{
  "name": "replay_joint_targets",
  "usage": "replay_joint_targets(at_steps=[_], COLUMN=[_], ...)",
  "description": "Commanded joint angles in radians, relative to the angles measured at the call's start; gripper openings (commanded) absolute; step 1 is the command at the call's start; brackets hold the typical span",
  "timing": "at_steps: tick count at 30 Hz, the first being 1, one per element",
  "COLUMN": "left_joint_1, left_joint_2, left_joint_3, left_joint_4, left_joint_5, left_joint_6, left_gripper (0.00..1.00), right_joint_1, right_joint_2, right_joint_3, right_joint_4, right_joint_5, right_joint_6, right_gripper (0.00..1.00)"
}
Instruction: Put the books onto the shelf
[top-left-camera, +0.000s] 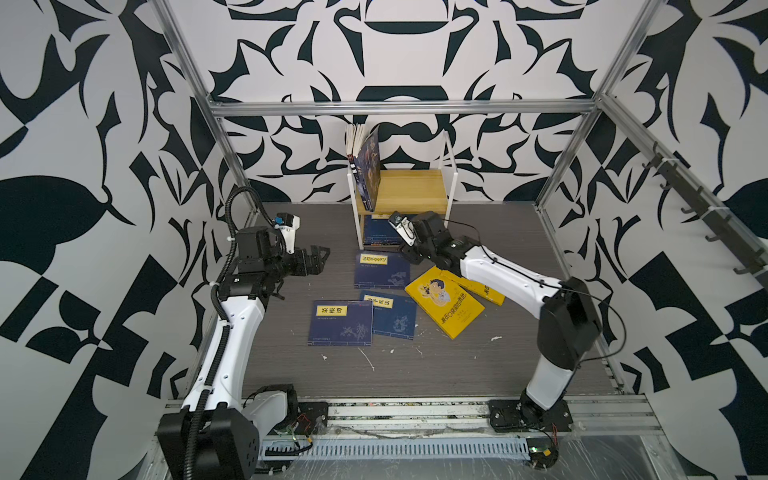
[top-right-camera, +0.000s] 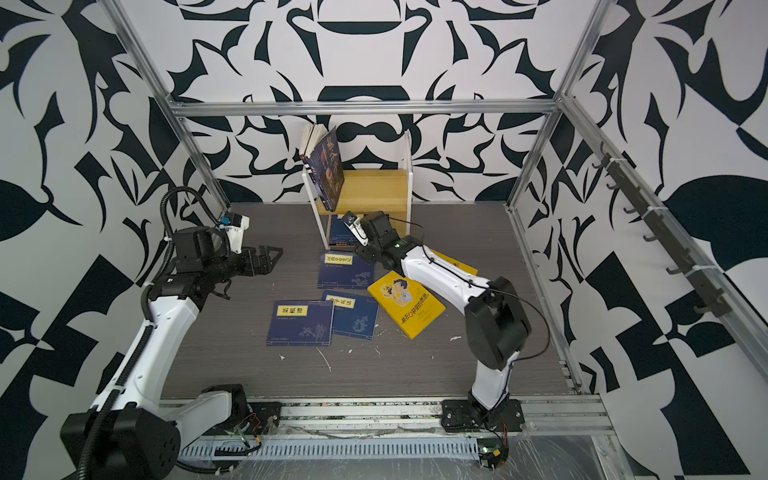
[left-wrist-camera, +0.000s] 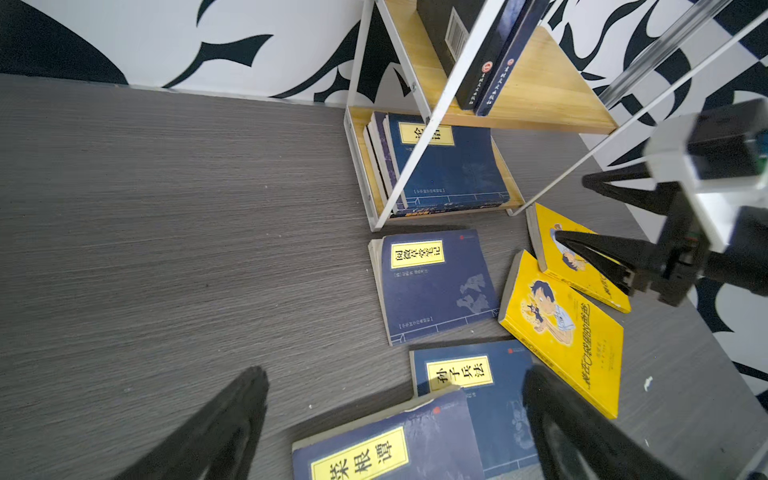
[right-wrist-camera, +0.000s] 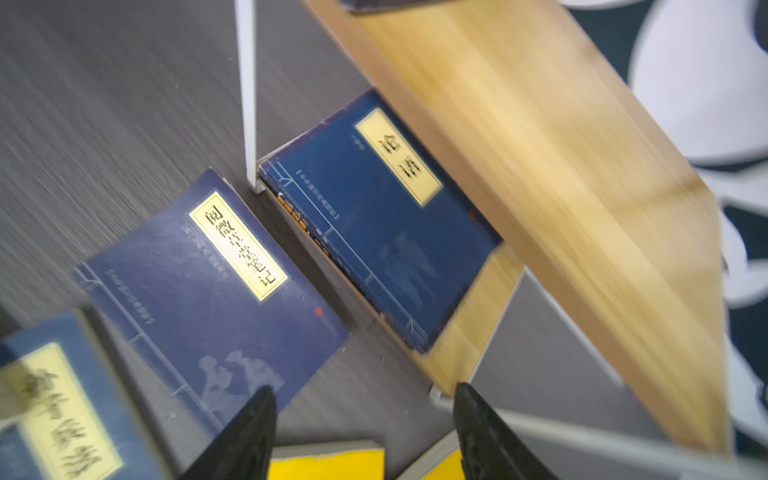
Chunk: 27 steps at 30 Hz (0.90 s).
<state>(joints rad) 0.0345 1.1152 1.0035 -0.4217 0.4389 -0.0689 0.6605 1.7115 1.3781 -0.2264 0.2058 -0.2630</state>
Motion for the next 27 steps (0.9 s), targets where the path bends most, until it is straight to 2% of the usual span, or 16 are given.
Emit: replay_joint_targets(at_steps=[1,6,12,16,19,22,27], left_joint_1=[-0.006,-0.088,-0.217,-0.335,-0.401,-0.468,-0.531], left_joint_2=[0.015,0.084,0.226,0.324,0.405,0.495,0.644], left_joint_3=[-0.024,0.05,0.14,0.199,0.24,0.272,0.281], left_joint_4=[0.04,0.018,0.033,0.043,0.086,0.141,0.271], left_joint_5=[0.063,0.074,0.052,0.041,0.026,-0.034,-0.081], left_joint_6=[-0.076,-0.13,-0.226,-0.264,-0.358,-0.43,-0.662], left_gripper=[1.0,1.0,1.0,0.99,1.0,1.0,1.0], right_joint_1=[0.001,-0.021,-0.168,-0.261,-0.332,-0.403,-0.57], right_joint_2=[-0.086,-0.218,-0.386,-0.485,-0.514,-0.522,-0.517], right_joint_3=[-0.101,-0.232,-0.409,-0.493,-0.511,-0.515,-0.554], right_joint_4=[0.012,-0.052,-0.113,-0.14,-0.185,-0.229,-0.2], right_joint_5=[0.051,0.159,0.105,0.063,0.034,0.018,-0.152], right_joint_6=[0.22,0.365,0.549,0.582,0.575,0.565,0.574], right_gripper=[0.72,0.72,0.64,0.61,0.6,0.58,0.55])
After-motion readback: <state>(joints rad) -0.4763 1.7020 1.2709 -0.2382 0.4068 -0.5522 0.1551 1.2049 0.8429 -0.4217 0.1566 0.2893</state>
